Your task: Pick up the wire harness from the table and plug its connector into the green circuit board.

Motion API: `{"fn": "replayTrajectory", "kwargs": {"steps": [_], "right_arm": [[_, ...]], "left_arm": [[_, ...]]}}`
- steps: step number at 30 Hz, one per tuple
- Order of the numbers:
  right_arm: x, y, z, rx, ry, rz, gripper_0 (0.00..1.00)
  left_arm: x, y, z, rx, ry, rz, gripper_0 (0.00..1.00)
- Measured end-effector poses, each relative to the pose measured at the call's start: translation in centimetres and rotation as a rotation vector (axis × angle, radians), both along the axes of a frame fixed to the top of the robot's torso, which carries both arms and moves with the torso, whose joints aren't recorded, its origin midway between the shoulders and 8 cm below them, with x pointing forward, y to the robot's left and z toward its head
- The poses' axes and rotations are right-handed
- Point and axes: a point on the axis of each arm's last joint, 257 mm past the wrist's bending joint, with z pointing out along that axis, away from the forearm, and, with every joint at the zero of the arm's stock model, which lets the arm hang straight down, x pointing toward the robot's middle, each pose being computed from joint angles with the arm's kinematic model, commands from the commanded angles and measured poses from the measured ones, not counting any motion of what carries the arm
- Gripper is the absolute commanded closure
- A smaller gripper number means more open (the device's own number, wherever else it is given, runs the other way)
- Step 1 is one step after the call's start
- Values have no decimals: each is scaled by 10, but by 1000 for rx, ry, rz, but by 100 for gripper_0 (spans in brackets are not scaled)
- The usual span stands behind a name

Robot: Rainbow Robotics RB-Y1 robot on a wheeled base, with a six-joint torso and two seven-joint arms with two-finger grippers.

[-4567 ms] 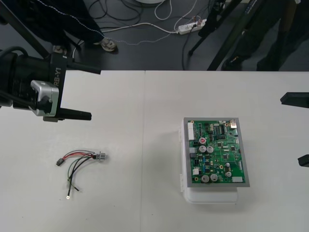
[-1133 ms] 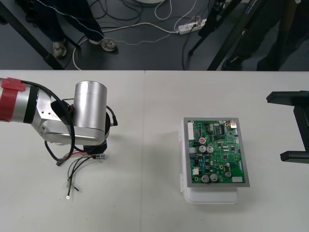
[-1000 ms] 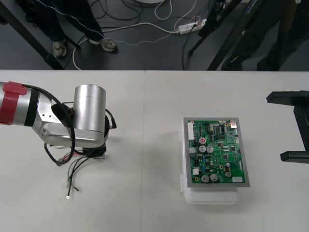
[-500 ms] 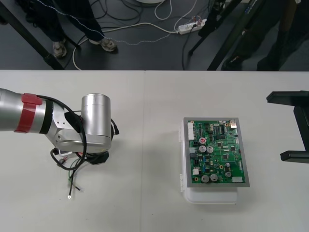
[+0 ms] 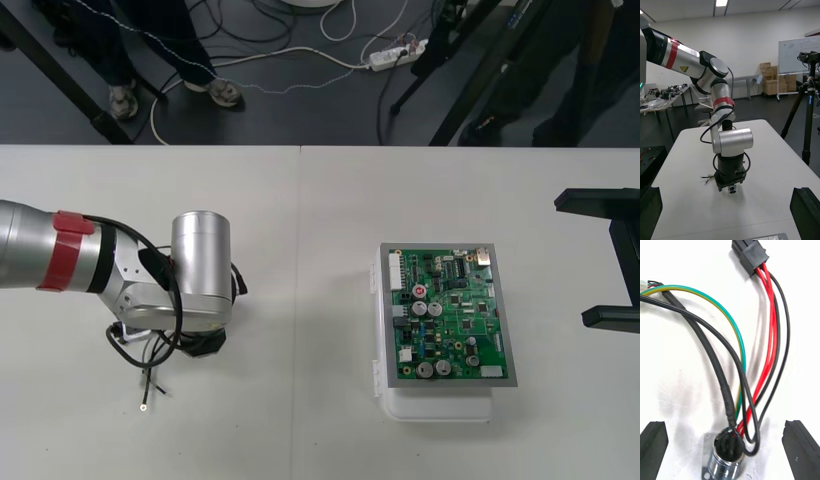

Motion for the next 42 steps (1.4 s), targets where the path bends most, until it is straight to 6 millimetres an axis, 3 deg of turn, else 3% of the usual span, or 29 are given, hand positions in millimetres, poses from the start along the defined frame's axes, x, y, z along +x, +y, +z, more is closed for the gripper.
{"fn": "replayTrajectory", "kwargs": {"steps": [12,16,20,27,29,33,42], "right_arm": [[1,-1,0,1,2,-2,0],[1,-1,0,1,2,-2,0],[1,-1,0,1,2,-2,0],[1,-1,0,1,2,-2,0],[1,-1,0,1,2,-2,0],[1,-1,0,1,2,-2,0],[1,-1,0,1,2,-2,0]], "left_arm": [[9,-17,-9,-5,-11,-10,12],[10,-19,-9,-12,-14,-11,22],[12,-18,-9,-11,-16,-7,24],[12,-16,-9,-10,-17,-3,44],[13,-16,-9,-10,-19,0,58],[15,-15,-9,-13,-22,9,100],[20,-16,-6,-20,-32,18,100]]}}
